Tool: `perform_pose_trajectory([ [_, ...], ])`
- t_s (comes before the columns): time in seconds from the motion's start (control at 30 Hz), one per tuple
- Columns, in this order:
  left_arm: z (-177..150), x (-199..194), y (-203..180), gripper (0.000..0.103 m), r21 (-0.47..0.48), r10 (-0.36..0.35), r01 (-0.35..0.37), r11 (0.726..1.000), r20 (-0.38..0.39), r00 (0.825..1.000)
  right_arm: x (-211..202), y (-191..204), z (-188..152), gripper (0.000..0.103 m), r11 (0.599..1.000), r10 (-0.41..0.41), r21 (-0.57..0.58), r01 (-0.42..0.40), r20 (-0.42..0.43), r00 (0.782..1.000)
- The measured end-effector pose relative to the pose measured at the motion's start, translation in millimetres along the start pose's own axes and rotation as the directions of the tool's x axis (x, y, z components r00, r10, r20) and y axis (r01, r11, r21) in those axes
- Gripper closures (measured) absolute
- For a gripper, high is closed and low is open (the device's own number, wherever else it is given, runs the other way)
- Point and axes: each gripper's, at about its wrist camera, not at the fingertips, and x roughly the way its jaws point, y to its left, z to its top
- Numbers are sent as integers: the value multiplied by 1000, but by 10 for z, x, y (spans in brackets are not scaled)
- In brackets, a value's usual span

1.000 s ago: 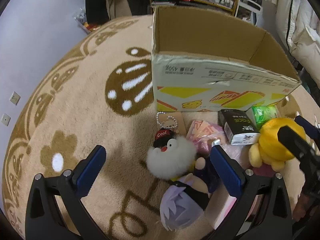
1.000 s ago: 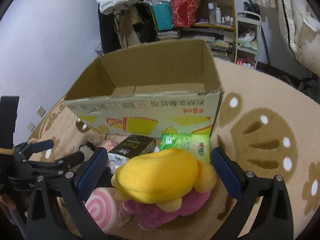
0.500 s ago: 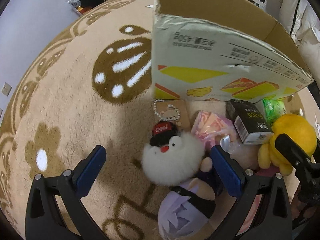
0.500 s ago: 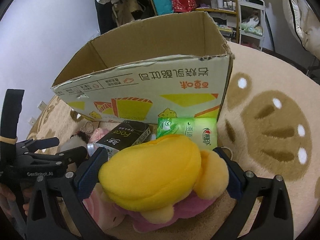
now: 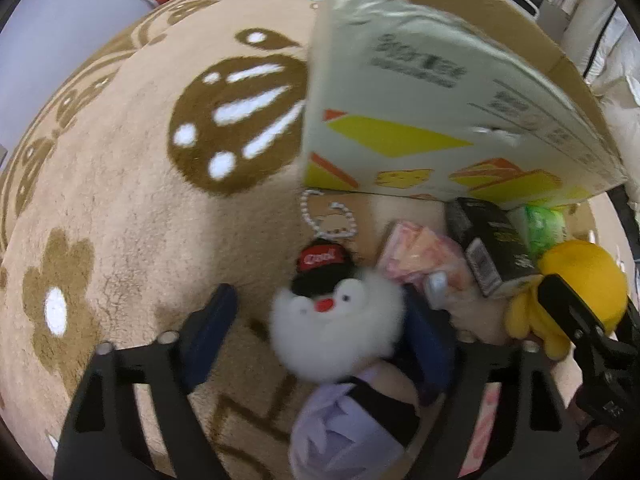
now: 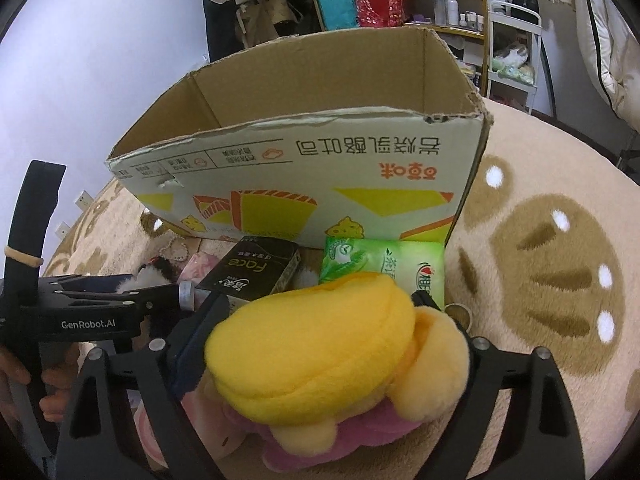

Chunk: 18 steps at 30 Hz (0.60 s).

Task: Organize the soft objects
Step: 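Lower the left tool onto the white penguin plush while the right tool approaches the yellow bear plush, then close the left tool on the penguin plush while the right tool grasps the yellow bear plush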

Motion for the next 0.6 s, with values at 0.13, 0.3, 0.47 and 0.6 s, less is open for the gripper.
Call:
perform_pose_trajectory([
  [0.13,14,2,-19,58,26,-57,58,998,-16,998,-36,-6,4,14,1000,2,10,-2,11,1000],
  [0.3,40,3,16,65,7,-85,85,996,-9,996,-72,7,12,20,1000,5,15,-5,22,1000],
  [0.47,59,-32,67,65,5,-80,80,997,8,997,-128,-22,4,20,999,2,40,-3,29,1000],
  [0.6,-29,-102,61,63,-19,-69,70,997,13,998,-155,-29,1,20,999,-6,45,5,34,999],
])
